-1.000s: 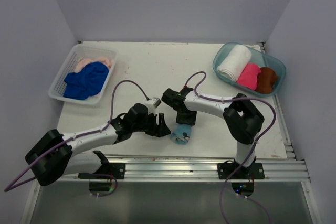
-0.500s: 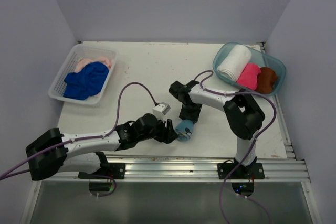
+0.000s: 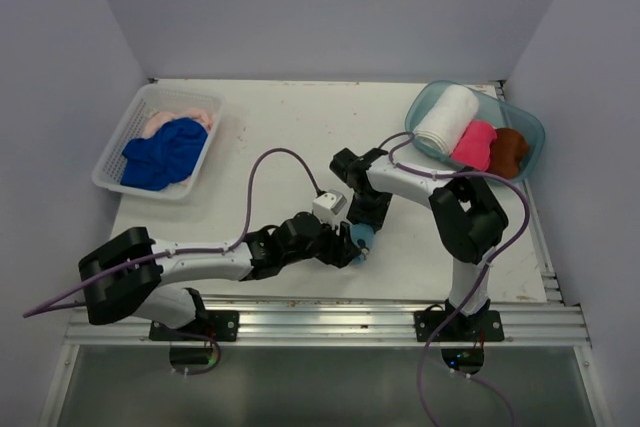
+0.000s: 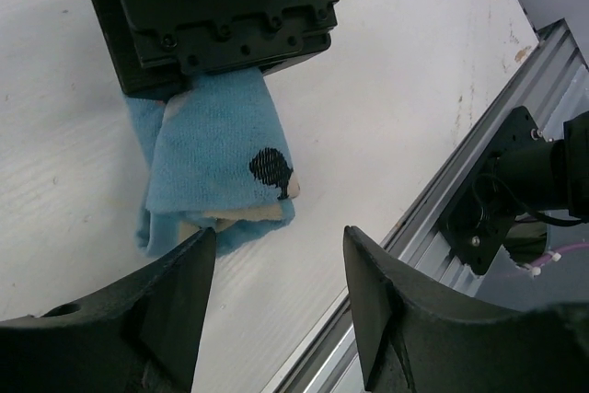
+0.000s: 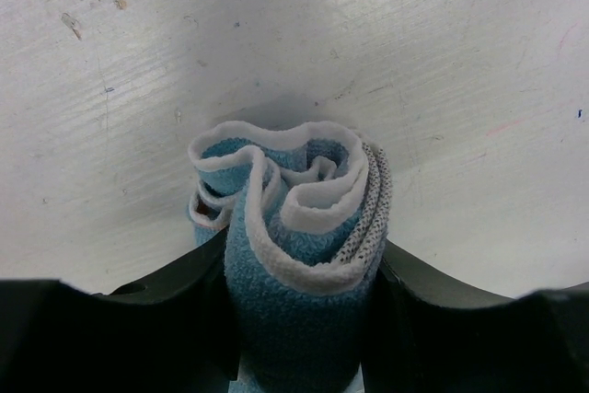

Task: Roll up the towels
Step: Roll the towel

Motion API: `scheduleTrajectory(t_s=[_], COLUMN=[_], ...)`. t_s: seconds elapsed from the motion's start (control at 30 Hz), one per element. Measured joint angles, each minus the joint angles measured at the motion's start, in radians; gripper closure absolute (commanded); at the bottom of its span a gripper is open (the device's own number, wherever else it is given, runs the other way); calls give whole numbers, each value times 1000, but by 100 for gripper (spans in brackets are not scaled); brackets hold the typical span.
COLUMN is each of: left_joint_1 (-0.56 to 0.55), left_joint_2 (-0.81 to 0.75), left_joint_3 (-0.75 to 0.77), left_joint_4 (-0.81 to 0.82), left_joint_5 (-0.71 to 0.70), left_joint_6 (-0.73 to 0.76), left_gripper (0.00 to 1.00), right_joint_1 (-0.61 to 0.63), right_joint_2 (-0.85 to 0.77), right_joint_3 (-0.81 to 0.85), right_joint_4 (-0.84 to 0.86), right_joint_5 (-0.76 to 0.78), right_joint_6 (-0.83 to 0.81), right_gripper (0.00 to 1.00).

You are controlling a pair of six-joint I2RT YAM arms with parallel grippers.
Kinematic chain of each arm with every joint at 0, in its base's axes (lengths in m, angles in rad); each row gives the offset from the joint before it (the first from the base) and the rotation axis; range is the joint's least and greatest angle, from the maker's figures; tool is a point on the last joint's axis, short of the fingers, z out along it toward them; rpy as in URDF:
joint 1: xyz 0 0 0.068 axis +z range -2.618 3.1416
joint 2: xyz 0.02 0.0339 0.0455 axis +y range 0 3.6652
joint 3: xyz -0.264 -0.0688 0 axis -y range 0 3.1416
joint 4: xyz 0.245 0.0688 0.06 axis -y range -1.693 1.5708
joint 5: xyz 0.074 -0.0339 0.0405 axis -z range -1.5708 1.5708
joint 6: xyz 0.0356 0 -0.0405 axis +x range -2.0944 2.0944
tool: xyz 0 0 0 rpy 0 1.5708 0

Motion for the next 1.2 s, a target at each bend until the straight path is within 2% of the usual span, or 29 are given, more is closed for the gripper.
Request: scheduleTrajectory(t_s=[0.47, 0.57, 0.63, 0.77, 1.0, 1.2], left_joint_1=[-1, -1, -1, 10, 89, 103], left_joint_2=[165, 178, 186, 190, 190, 190], left_joint_3=[35, 42, 46, 44, -8, -26], left_joint_4=[129, 132, 134, 141, 186, 198], left_joint_5=[14, 9, 6, 9, 40, 64], left_joint_6=[27, 31, 31, 30, 22, 15], left_gripper=[42, 42, 42, 43, 45, 46], right_joint_1=[-20, -23, -24, -31, -88, -107], right_joint_2=[-43, -59, -73, -150, -360, -434], right_joint_3=[-51, -66, -75, -121, -253, -398], right_joint_4=[53, 69, 78, 113, 182, 304], right_joint_5=[-35, -42, -45, -58, -103, -158], right_joint_6=[-28, -42, -51, -73, -85, -67], right_gripper=[45, 39, 32, 22, 20, 20])
